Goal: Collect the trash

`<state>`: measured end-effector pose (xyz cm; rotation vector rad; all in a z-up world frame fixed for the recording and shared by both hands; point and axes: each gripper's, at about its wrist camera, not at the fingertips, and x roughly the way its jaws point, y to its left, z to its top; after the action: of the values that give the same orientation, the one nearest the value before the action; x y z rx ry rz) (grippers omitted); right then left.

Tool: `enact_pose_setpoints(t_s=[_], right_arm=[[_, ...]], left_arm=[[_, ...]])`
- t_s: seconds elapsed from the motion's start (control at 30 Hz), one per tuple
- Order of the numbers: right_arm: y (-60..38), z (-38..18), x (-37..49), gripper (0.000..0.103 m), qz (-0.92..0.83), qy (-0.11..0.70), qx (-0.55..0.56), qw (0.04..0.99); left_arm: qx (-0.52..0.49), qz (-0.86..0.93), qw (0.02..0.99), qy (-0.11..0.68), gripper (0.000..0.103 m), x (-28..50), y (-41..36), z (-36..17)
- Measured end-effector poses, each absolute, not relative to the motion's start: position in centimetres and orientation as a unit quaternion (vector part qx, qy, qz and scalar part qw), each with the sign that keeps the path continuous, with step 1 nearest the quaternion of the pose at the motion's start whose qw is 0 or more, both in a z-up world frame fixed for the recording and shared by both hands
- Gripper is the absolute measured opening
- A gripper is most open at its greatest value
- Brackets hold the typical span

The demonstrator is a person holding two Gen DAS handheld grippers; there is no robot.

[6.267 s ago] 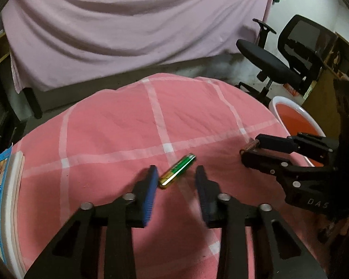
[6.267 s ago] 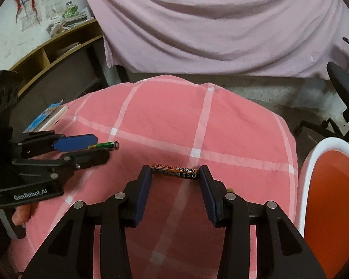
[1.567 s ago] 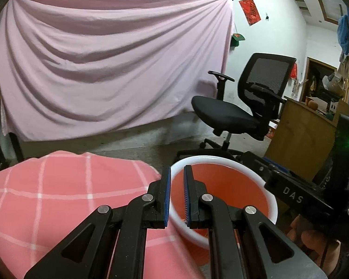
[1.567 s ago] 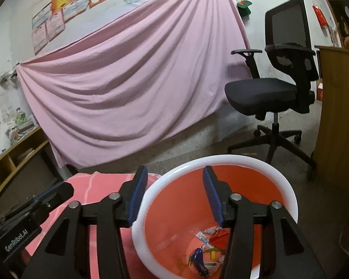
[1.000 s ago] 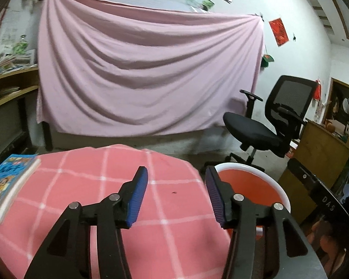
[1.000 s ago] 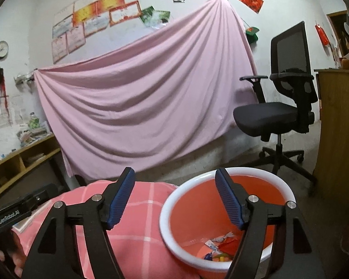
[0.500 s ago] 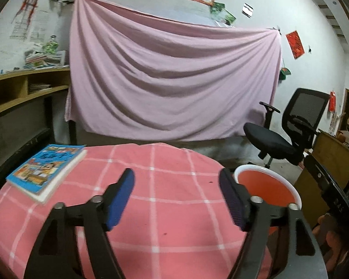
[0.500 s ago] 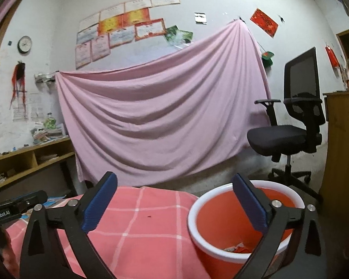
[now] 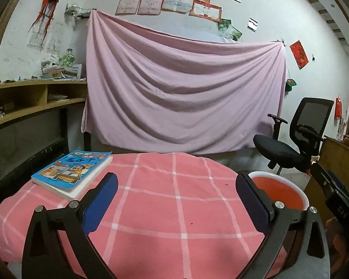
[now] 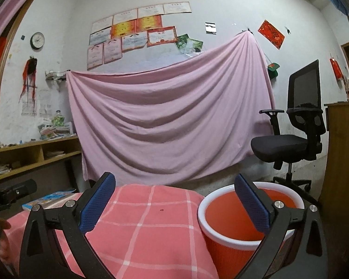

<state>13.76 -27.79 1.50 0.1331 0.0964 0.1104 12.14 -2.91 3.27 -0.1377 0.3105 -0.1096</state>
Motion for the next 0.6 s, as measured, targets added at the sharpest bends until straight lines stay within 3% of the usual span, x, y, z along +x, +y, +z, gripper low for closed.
enact_pose_setpoints(t_s=[0.6], right_arm=[[-23.9,0.7,8.5,0.103,0.067,0.077,0.042,0.994]], left_arm=[[-0.028,-0.049,0.988,0.143,0.101,6.2,-0.9,0.1]])
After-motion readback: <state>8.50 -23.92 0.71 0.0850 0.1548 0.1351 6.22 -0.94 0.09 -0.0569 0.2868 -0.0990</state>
